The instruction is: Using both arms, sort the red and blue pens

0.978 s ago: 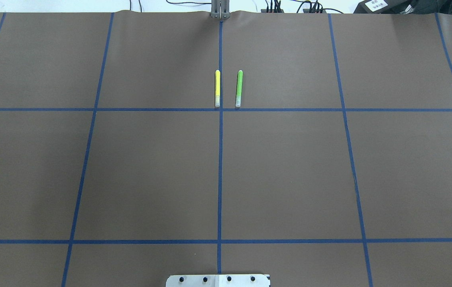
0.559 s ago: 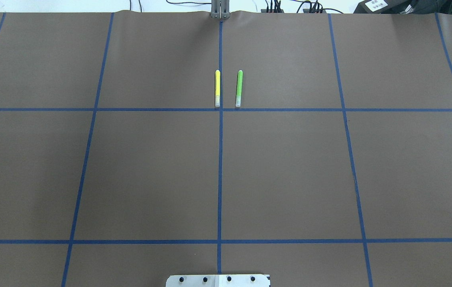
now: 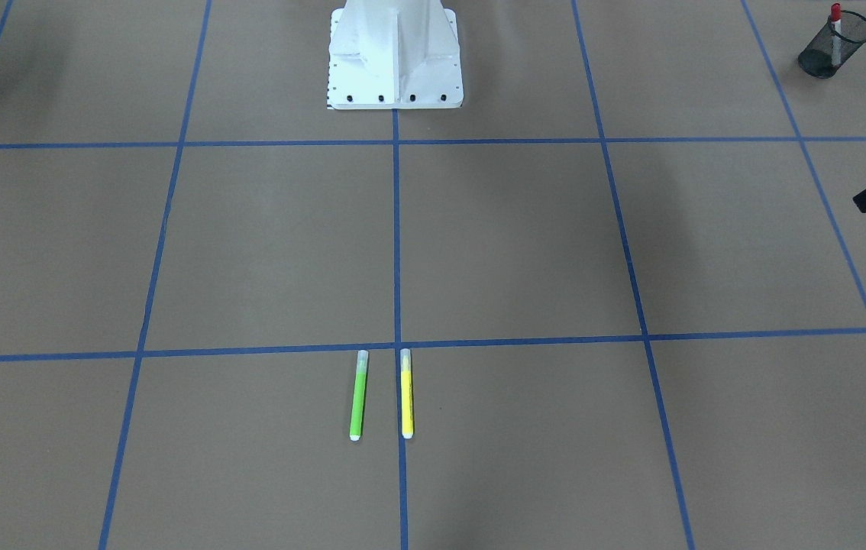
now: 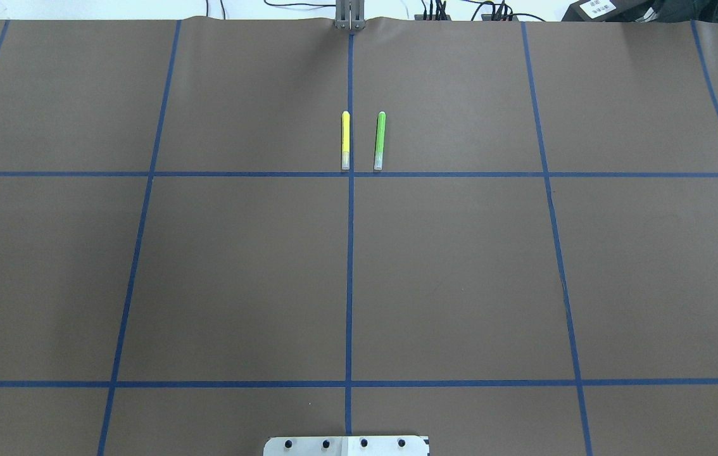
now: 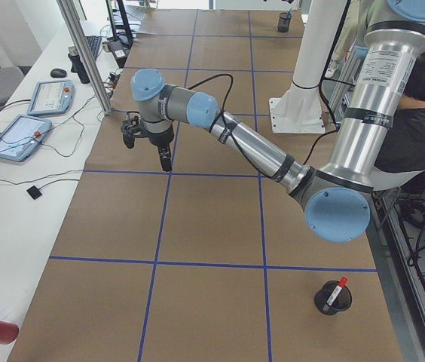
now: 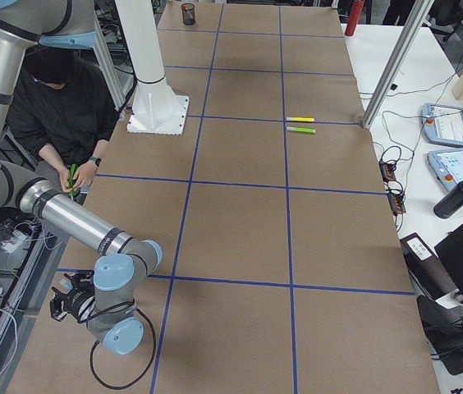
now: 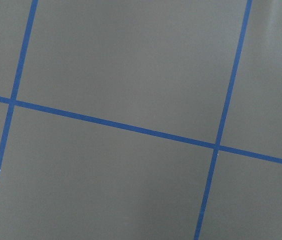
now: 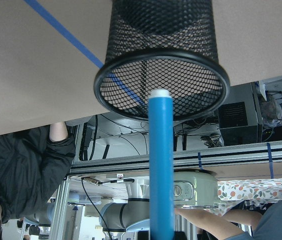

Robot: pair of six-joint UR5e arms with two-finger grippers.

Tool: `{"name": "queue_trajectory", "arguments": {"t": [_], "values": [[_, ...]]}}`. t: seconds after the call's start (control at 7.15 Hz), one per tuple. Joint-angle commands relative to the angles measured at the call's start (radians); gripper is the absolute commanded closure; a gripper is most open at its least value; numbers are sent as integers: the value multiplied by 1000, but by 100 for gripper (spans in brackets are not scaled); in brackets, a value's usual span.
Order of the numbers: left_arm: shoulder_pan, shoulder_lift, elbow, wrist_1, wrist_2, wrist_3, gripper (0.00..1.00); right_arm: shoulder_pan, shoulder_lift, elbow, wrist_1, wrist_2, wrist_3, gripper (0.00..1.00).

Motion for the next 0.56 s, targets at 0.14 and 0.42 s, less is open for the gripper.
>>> {"name": "queue_trajectory", "arguments": {"t": [0.14,0.42], "values": [[0,-12,9,2,5,-4,0,0,30,-6,124,-11,76,1],[0,-9,8,5,7,-6,0,0,73,-4,338,-9,253,1]]}}
